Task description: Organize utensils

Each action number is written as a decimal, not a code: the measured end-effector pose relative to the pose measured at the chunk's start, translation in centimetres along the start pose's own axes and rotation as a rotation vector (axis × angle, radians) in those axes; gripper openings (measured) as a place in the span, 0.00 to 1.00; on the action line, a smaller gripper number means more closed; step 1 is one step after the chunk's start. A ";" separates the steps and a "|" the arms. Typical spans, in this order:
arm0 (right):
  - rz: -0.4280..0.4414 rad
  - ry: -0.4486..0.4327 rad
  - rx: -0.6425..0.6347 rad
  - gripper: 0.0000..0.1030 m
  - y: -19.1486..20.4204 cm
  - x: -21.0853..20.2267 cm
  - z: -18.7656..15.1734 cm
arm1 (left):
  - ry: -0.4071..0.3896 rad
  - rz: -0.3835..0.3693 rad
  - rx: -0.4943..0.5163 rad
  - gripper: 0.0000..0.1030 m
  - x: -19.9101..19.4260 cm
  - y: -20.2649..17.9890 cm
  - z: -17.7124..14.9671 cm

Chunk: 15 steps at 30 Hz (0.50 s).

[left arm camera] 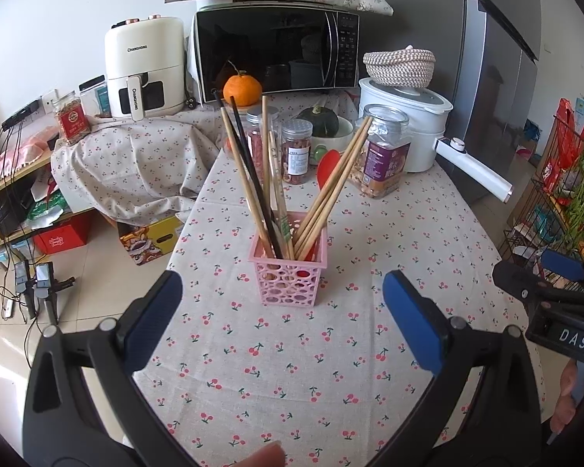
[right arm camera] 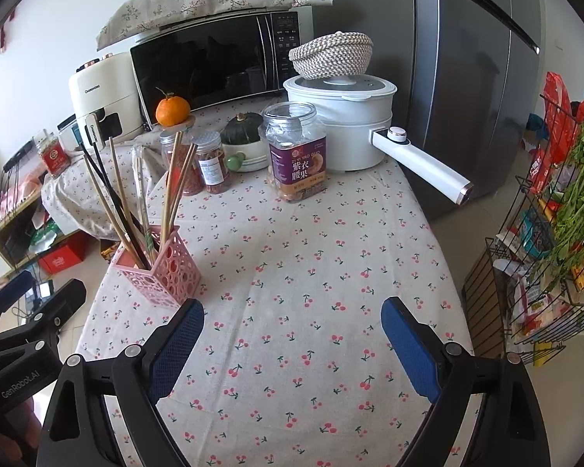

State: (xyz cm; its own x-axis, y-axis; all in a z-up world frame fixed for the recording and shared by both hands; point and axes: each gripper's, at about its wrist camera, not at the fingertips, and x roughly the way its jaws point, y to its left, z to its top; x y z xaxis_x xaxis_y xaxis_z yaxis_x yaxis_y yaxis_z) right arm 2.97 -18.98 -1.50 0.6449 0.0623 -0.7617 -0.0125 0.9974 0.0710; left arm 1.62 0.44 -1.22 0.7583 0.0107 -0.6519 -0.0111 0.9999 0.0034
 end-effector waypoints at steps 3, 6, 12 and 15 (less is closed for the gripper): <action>0.001 -0.002 0.000 0.91 -0.1 0.1 0.0 | 0.002 -0.001 0.004 0.99 0.1 -0.2 -0.1; 0.000 0.001 0.001 0.91 0.0 0.2 -0.2 | 0.004 -0.003 0.003 0.99 0.0 -0.2 -0.1; -0.001 -0.001 -0.002 0.91 0.4 0.1 -0.2 | 0.006 -0.003 0.001 0.99 0.0 -0.1 -0.2; -0.002 -0.002 -0.003 0.91 0.4 0.1 -0.2 | 0.009 -0.006 -0.001 0.99 0.0 -0.1 -0.3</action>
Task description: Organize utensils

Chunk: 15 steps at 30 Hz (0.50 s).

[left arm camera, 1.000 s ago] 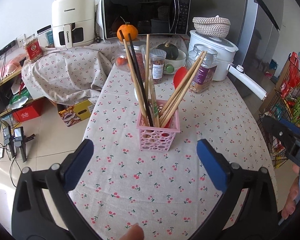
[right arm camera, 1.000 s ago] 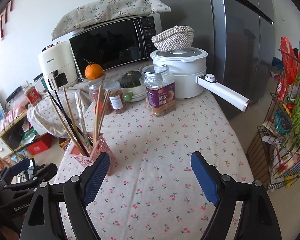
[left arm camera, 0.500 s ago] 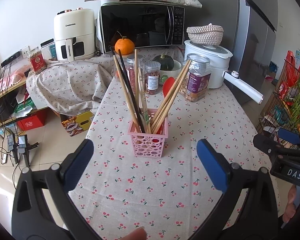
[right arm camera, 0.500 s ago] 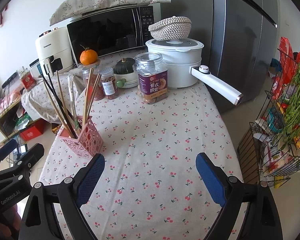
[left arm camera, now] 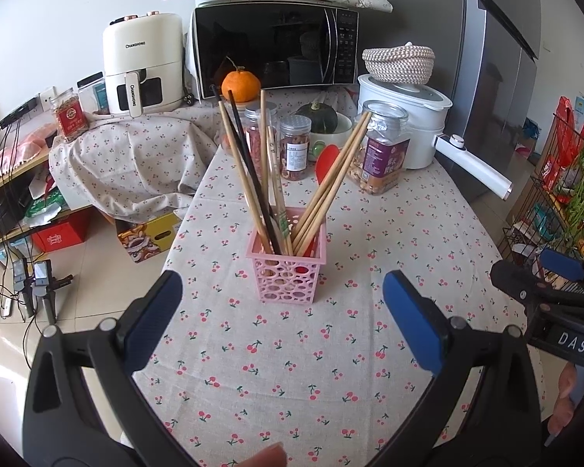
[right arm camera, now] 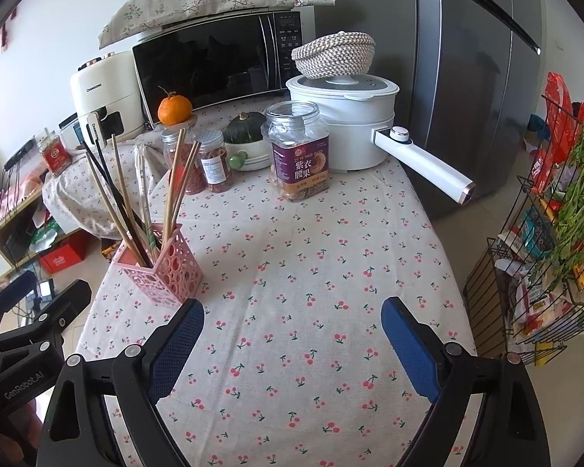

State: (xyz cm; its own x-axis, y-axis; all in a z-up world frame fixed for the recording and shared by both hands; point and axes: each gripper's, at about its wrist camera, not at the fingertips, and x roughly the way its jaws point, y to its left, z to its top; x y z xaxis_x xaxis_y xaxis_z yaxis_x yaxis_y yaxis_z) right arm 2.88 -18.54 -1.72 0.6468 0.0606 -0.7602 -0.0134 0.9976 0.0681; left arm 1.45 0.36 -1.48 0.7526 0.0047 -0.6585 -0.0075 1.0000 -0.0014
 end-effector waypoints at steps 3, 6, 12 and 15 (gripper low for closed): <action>0.000 0.003 0.001 0.91 0.0 0.0 0.0 | -0.002 0.000 -0.001 0.99 0.0 0.0 0.0; 0.001 0.005 0.002 0.91 0.1 0.0 0.0 | -0.003 0.001 -0.002 0.99 0.0 0.0 0.0; 0.002 0.004 0.003 0.91 0.1 0.1 0.0 | -0.002 -0.001 -0.002 0.99 -0.1 0.0 0.0; 0.001 0.004 0.002 0.91 0.0 0.1 0.0 | -0.001 -0.002 -0.002 0.99 -0.1 0.0 0.0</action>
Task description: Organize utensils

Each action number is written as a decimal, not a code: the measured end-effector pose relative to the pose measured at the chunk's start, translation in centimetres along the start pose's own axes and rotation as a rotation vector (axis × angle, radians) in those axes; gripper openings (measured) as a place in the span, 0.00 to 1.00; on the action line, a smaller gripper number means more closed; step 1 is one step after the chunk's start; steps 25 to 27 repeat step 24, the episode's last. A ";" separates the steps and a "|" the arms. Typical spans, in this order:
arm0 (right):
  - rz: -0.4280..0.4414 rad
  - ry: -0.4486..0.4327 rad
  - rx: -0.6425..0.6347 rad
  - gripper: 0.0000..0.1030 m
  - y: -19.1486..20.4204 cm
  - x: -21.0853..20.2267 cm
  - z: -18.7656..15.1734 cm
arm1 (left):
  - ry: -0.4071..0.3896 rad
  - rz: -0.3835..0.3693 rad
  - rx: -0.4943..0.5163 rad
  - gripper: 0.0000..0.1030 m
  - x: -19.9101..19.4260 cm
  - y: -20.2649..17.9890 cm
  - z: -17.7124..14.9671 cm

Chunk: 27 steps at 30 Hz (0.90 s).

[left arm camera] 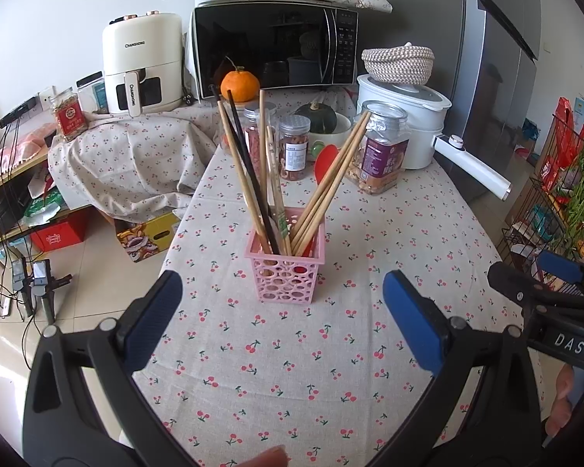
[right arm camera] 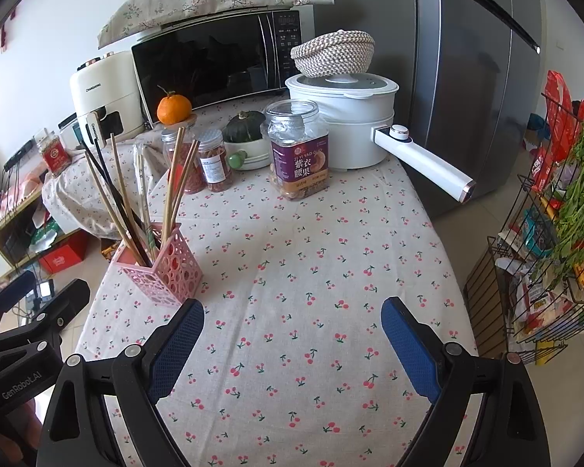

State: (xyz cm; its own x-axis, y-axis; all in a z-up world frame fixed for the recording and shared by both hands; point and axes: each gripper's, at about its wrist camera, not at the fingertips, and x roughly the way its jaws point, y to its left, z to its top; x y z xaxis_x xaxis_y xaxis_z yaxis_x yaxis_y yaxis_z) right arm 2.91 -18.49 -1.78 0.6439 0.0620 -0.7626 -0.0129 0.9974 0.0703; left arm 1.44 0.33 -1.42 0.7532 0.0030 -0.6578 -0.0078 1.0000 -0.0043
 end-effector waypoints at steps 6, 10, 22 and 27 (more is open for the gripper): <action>0.000 0.000 0.000 0.91 0.0 0.0 0.0 | 0.002 -0.001 -0.002 0.99 0.0 0.0 0.0; 0.001 0.001 0.000 0.91 0.0 0.0 0.0 | 0.003 -0.001 -0.002 0.99 0.0 -0.1 0.0; 0.001 0.000 0.001 0.91 -0.1 0.0 0.0 | 0.014 -0.006 -0.013 0.99 0.2 -0.1 -0.2; 0.000 0.000 0.001 0.91 -0.1 0.1 0.0 | 0.020 -0.013 -0.017 0.99 0.3 0.0 -0.1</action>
